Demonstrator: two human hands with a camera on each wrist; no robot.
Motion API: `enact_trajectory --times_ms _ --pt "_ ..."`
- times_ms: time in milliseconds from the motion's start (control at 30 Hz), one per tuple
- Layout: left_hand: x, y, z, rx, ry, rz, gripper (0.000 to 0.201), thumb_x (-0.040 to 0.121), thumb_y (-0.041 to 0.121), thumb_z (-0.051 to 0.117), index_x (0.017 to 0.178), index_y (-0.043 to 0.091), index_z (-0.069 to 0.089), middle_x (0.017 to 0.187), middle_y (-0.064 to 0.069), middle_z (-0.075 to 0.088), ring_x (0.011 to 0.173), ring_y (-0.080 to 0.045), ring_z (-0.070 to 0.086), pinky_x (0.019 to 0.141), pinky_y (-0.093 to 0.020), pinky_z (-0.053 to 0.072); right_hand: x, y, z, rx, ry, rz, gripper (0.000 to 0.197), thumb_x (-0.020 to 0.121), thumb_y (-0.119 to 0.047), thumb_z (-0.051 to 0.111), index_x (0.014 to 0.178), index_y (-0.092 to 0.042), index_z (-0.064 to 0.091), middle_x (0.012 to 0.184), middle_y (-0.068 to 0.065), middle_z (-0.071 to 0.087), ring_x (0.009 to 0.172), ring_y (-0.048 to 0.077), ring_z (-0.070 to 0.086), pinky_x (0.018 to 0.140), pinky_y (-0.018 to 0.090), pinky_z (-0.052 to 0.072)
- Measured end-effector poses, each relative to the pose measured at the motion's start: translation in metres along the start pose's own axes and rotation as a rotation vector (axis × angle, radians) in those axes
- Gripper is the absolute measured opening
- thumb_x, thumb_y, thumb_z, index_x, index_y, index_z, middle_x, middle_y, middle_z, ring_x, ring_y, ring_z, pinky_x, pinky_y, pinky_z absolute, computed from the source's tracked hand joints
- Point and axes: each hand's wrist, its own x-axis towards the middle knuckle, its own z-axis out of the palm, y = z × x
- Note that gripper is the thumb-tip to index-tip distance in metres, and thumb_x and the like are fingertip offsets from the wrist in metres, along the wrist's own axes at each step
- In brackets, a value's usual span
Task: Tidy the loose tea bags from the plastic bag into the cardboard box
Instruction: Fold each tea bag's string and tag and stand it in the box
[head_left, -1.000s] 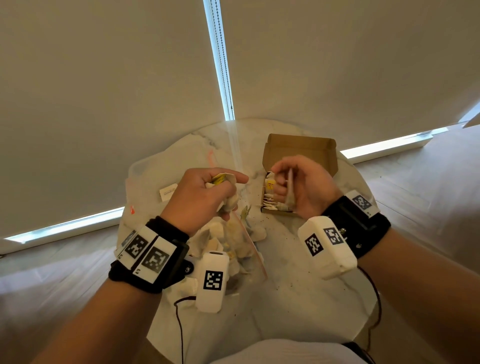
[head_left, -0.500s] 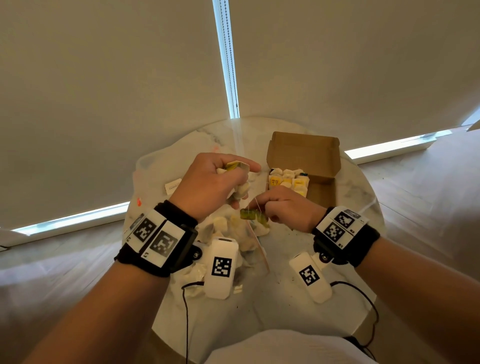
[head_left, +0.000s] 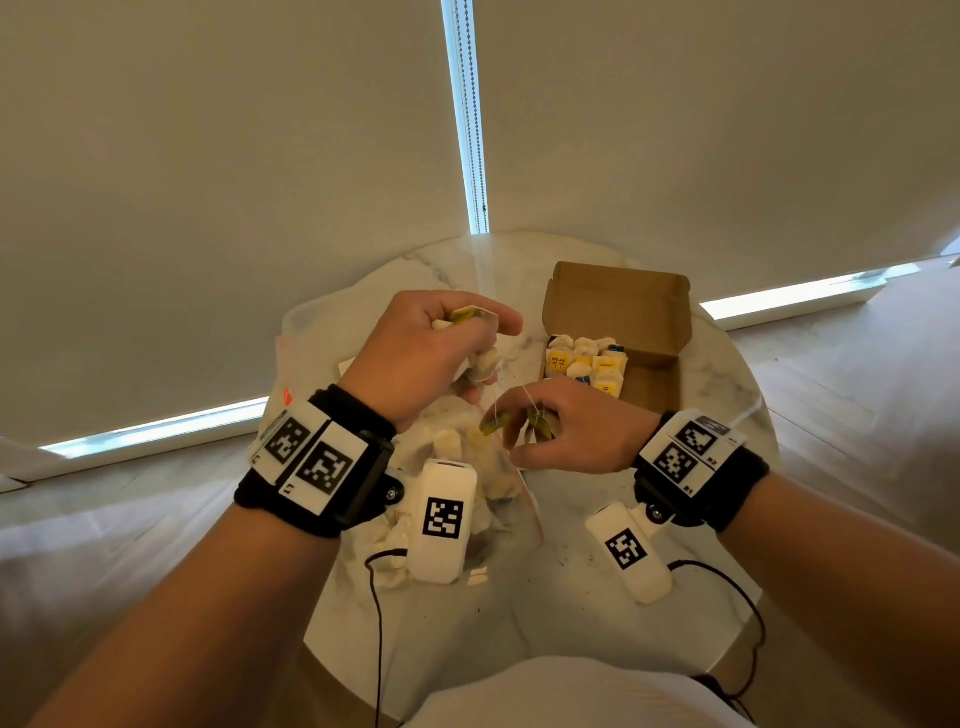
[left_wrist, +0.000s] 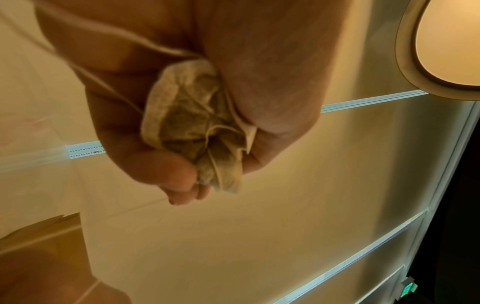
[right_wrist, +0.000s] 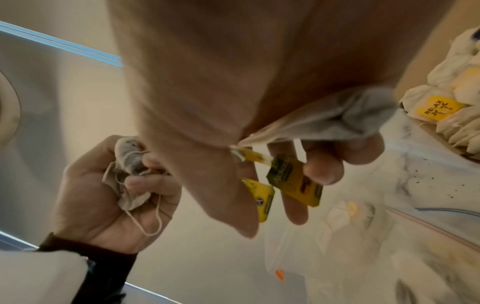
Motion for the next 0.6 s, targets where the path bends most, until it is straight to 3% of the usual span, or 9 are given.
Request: enact_trajectory --times_ms 67,100,233,333,467,600 --pt "0.001 -0.001 -0.001 -0.008 0.000 -0.001 0.025 0.093 -0.004 0.050 0.097 0.003 0.074 0.094 -0.018 0.073 0.053 -0.017 0.053 0.049 -0.029 0.046 0.002 0.000 0.001 -0.016 0.025 -0.031 0.029 0.086 -0.024 0.072 0.115 -0.020 0.070 0.095 -0.006 0.071 0.083 0.007 0.063 0.072 0.024 0.050" --pt "0.001 -0.002 -0.003 0.010 0.001 0.004 0.025 0.093 -0.004 0.051 0.095 0.004 0.074 0.096 -0.015 0.073 0.054 -0.017 0.054 0.049 -0.028 0.046 0.002 0.000 0.001 -0.011 0.031 -0.040 0.024 0.087 -0.024 0.072 0.111 -0.018 0.072 0.094 -0.004 0.072 0.081 0.008 0.063 0.071 0.024 0.050" --pt "0.004 -0.014 -0.011 0.221 -0.010 0.064 0.015 0.091 0.004 0.063 0.087 0.011 0.075 0.076 0.001 0.074 0.054 -0.015 0.055 0.045 -0.025 0.045 0.002 -0.003 -0.002 0.038 0.058 -0.054 0.008 0.089 -0.015 0.069 0.093 -0.015 0.075 0.084 -0.003 0.075 0.074 0.006 0.065 0.069 0.017 0.048" --pt "0.005 -0.028 -0.014 0.429 -0.008 0.087 0.004 0.082 0.021 0.078 0.081 0.019 0.075 0.067 0.018 0.067 0.058 0.002 0.058 0.057 -0.012 0.044 0.003 -0.005 -0.006 0.049 0.070 -0.067 0.010 0.091 -0.014 0.066 0.086 -0.014 0.076 0.080 -0.005 0.075 0.069 0.005 0.065 0.068 0.020 0.047" --pt "0.003 -0.043 -0.010 0.553 -0.066 0.041 0.019 0.069 0.036 0.086 0.082 0.029 0.074 0.081 0.010 0.071 0.079 -0.004 0.064 0.077 -0.027 0.053 0.002 -0.011 -0.008 0.116 0.070 -0.075 0.009 0.092 -0.016 0.066 0.089 -0.020 0.074 0.080 -0.001 0.076 0.070 0.001 0.066 0.068 0.015 0.045" --pt "0.001 -0.049 -0.004 0.486 -0.085 0.002 0.022 0.068 0.035 0.088 0.084 0.029 0.074 0.081 0.011 0.071 0.078 0.000 0.063 0.076 -0.020 0.050 0.000 -0.016 -0.011 0.151 0.097 -0.072 0.010 0.091 -0.020 0.069 0.089 -0.013 0.076 0.079 0.002 0.075 0.063 -0.005 0.061 0.065 0.008 0.041"
